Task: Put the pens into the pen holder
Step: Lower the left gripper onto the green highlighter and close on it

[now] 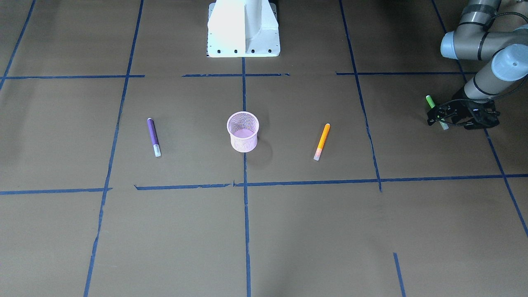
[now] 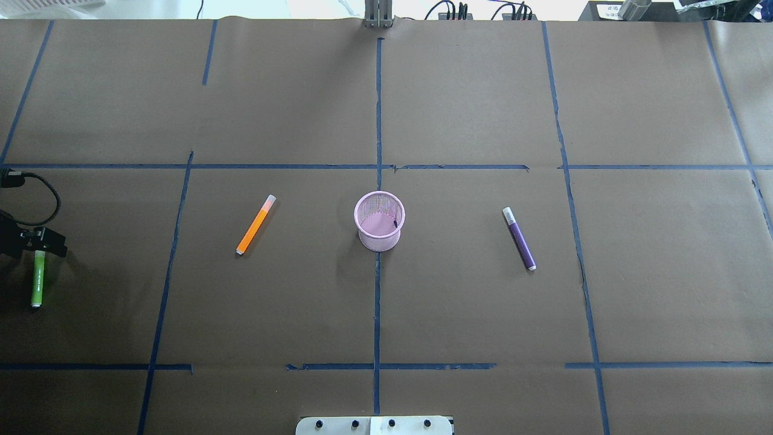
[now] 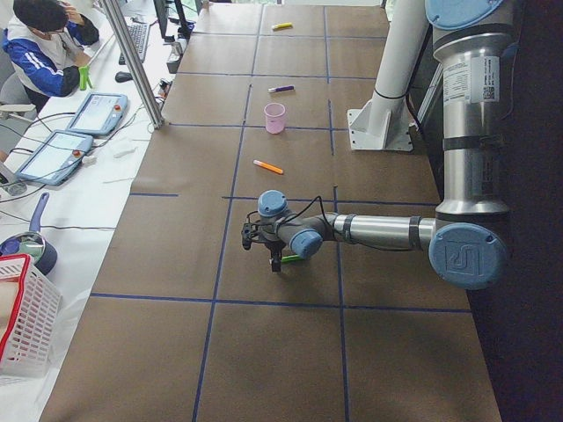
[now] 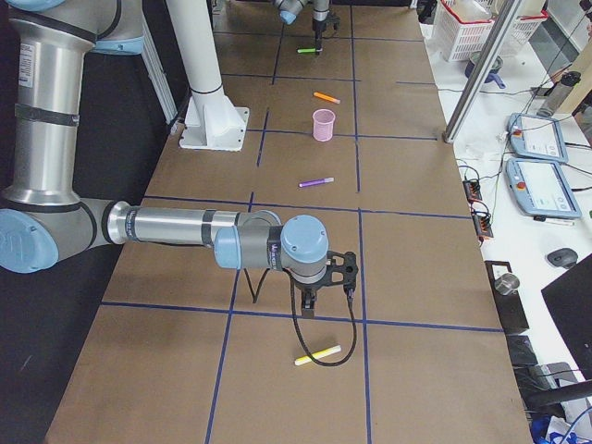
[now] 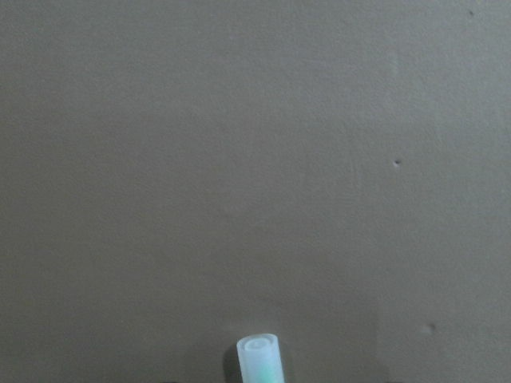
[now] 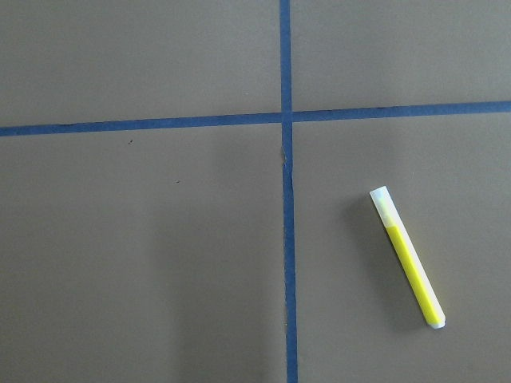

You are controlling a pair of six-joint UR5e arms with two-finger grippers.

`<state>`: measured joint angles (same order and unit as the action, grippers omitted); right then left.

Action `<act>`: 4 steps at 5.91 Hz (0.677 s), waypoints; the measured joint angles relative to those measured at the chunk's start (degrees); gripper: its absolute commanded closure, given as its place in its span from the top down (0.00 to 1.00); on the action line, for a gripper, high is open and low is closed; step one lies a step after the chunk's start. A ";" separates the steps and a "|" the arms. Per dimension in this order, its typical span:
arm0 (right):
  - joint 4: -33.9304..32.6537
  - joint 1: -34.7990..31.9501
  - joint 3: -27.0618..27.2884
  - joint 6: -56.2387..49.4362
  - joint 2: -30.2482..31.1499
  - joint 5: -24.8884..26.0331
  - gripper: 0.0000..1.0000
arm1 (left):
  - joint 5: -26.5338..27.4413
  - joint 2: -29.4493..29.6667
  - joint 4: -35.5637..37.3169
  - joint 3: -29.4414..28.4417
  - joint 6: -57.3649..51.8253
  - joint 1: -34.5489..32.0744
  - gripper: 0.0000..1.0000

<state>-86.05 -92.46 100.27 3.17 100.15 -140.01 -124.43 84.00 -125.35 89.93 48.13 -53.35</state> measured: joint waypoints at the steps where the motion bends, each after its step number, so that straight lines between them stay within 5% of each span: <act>1: -0.03 -0.02 0.01 0.03 -0.03 -0.05 1.00 | -0.07 -0.10 0.02 0.23 0.02 0.00 0.75; 4: -0.09 -0.01 -0.15 0.07 -0.04 -0.09 1.00 | -0.11 -0.41 0.02 0.73 -0.05 -0.01 0.50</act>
<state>-86.13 -92.47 100.13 3.23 100.11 -140.10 -124.54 83.59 -125.33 90.66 48.08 -53.36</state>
